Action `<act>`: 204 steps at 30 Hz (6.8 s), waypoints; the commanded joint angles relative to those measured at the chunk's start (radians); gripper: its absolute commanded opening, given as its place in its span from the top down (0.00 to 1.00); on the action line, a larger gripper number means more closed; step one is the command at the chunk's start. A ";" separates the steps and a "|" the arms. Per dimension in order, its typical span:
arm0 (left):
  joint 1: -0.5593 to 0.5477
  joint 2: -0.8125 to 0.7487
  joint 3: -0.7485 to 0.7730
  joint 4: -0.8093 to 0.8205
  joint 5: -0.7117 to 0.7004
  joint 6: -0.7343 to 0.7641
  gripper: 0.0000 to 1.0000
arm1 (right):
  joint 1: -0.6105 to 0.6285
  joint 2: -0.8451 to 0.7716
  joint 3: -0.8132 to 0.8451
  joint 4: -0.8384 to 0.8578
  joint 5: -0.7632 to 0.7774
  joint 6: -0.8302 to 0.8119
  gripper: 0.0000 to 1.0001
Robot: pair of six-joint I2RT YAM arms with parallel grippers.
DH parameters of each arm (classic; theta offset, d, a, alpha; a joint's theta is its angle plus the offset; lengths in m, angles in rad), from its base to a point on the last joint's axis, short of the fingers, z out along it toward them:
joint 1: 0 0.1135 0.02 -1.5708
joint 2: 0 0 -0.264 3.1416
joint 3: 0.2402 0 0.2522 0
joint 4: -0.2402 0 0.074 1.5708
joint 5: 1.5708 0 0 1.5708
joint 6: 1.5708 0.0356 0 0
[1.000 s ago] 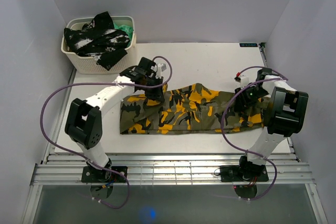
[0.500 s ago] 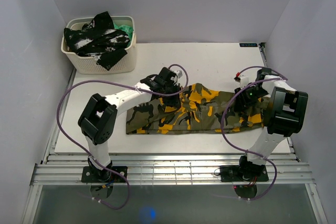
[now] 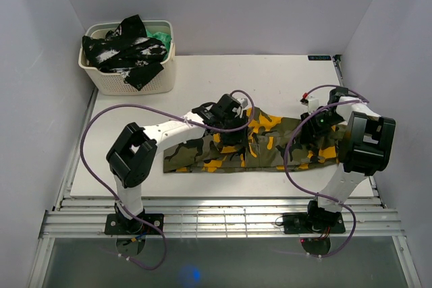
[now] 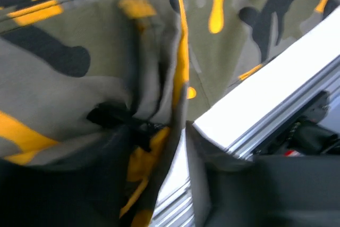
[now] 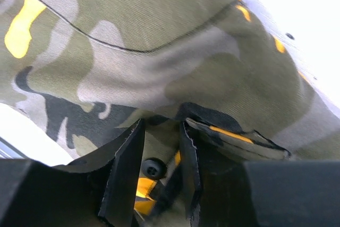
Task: Fold and stack the trousers
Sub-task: Fold the trousers
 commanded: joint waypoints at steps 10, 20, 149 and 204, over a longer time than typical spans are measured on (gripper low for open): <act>0.013 -0.202 0.165 -0.075 0.035 0.199 0.04 | 0.153 -0.077 0.156 -0.079 -0.212 0.126 0.50; 0.353 -0.396 -0.134 -0.035 0.391 0.450 0.02 | 0.269 -0.037 0.137 -0.036 -0.390 0.338 0.32; 0.691 0.236 0.340 -0.652 0.602 1.614 0.17 | 0.462 0.190 0.199 0.093 -0.298 0.470 0.92; 0.752 0.228 0.288 -0.567 0.558 1.641 0.90 | 0.500 0.244 0.350 0.132 -0.275 0.524 0.92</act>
